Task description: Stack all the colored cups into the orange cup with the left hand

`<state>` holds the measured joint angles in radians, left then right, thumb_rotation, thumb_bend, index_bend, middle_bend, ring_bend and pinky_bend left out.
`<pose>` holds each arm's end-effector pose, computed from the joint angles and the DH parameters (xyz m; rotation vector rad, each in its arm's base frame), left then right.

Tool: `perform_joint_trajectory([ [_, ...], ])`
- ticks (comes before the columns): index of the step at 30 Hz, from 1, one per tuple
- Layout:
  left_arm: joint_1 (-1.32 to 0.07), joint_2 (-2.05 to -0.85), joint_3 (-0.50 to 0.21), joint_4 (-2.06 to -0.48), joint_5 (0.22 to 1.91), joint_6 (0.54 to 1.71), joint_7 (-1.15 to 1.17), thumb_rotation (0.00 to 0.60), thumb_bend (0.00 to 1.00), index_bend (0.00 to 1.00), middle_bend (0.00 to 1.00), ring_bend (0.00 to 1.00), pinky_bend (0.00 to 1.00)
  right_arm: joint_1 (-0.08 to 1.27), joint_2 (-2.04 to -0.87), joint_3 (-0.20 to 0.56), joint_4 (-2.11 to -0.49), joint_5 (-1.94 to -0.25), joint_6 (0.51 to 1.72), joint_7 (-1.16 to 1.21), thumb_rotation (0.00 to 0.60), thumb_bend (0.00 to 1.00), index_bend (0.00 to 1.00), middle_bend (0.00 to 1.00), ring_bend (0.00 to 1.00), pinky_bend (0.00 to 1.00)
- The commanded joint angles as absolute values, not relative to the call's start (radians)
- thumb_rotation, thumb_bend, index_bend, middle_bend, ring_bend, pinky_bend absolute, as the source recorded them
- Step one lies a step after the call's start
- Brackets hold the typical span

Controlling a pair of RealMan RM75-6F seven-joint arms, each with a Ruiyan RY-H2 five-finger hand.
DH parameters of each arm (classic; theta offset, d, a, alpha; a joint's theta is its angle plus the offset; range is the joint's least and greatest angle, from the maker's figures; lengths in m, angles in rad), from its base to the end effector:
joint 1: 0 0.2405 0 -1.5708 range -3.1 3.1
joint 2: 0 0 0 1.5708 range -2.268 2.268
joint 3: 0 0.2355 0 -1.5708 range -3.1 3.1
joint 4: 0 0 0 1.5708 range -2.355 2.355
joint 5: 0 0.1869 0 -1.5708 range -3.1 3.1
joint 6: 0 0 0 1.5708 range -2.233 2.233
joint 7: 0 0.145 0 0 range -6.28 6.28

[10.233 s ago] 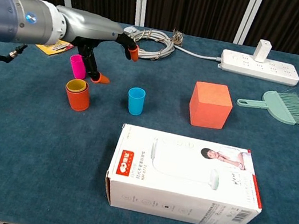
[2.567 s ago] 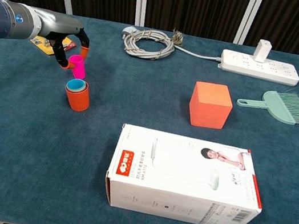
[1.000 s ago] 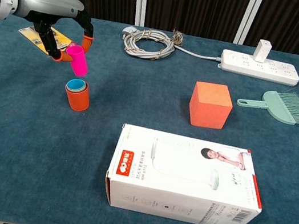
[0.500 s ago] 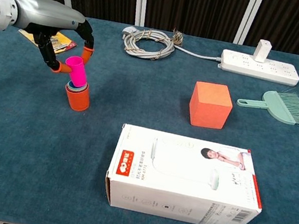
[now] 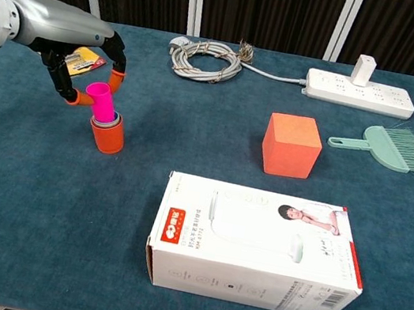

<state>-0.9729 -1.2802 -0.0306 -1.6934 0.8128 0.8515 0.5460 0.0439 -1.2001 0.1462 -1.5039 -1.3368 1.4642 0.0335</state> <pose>-0.1220 0.3356 0.0445 -2.0565 -0.8164 -0.6009 -0.3197 -0.1820 0.1777 1.1560 -0.9469 0.8558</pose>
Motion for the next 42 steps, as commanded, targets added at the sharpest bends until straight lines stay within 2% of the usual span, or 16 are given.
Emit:
perform_joint_trajectory([
  [1,-0.975,-1.283,-0.023,-1.686,0.809,0.855,0.561,0.6,0.33,0.33,0.24,0.0,0.0,0.044,-1.2,0.146,-1.504,-1.336,1.464,0.032,0.6,0.34,0.09,0.04,0.09,0.04],
  [9,-0.983,-1.283,-0.012,-1.69,0.802,0.859,0.592,0.6,0.27,0.1,0.19,0.0,0.0,0.043,-1.199,0.146,-1.505,-1.336,1.465,0.032,0.6,0.34,0.09,0.04,0.09,0.04],
  [16,-0.955,-1.249,-0.016,-1.747,0.845,0.93,0.587,0.6,0.27,0.06,0.18,0.0,0.0,0.043,-1.197,0.145,-1.509,-1.343,1.466,0.04,0.6,0.34,0.09,0.04,0.09,0.04],
  [20,-0.88,-1.213,-0.007,-1.807,0.928,1.062,0.553,0.6,0.27,0.06,0.17,0.0,0.0,0.045,-1.195,0.142,-1.514,-1.353,1.467,0.046,0.6,0.34,0.09,0.04,0.09,0.04],
  [27,-0.682,-1.141,0.058,-1.871,1.119,1.352,0.465,0.6,0.27,0.06,0.17,0.0,0.0,0.044,-1.189,0.132,-1.535,-1.381,1.473,0.06,0.6,0.34,0.09,0.04,0.09,0.04],
  [33,-0.488,-1.132,0.129,-1.821,1.326,1.605,0.327,0.6,0.27,0.06,0.17,0.0,0.0,0.042,-1.18,0.112,-1.569,-1.435,1.496,0.055,0.6,0.34,0.09,0.04,0.09,0.04],
  [37,-0.391,-1.142,0.171,-1.763,1.39,1.685,0.25,0.6,0.27,0.06,0.17,0.0,0.0,0.035,-1.169,0.103,-1.594,-1.466,1.519,0.05,0.6,0.34,0.09,0.04,0.09,0.04],
  [42,-0.3,-1.167,0.179,-1.684,1.415,1.752,0.157,0.6,0.27,0.08,0.17,0.0,0.0,0.032,-1.153,0.088,-1.618,-1.488,1.522,0.037,0.6,0.34,0.09,0.04,0.09,0.04],
])
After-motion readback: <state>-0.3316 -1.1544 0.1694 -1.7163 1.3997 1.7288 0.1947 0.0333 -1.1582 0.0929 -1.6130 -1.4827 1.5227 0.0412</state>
